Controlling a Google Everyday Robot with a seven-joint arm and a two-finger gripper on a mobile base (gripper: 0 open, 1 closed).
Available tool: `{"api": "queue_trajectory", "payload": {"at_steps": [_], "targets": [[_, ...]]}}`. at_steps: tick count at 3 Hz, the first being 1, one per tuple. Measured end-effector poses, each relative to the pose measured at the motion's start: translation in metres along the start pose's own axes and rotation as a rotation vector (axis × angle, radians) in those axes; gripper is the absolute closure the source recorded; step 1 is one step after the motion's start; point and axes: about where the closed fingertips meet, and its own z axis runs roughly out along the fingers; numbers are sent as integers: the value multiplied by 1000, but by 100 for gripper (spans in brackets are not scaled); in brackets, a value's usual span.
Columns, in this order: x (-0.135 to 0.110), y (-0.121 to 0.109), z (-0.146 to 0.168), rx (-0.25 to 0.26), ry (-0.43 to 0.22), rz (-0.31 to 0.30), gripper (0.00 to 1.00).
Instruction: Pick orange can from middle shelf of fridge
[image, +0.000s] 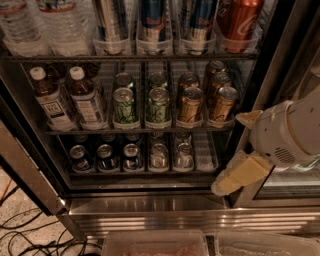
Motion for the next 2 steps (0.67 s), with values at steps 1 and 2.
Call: {"api": "queue_trajectory", "payload": {"at_steps": [1,2], "targets": [[-25,5,15,53,-168,81,0],[-81,8,15,96,-331,152,0]]}}
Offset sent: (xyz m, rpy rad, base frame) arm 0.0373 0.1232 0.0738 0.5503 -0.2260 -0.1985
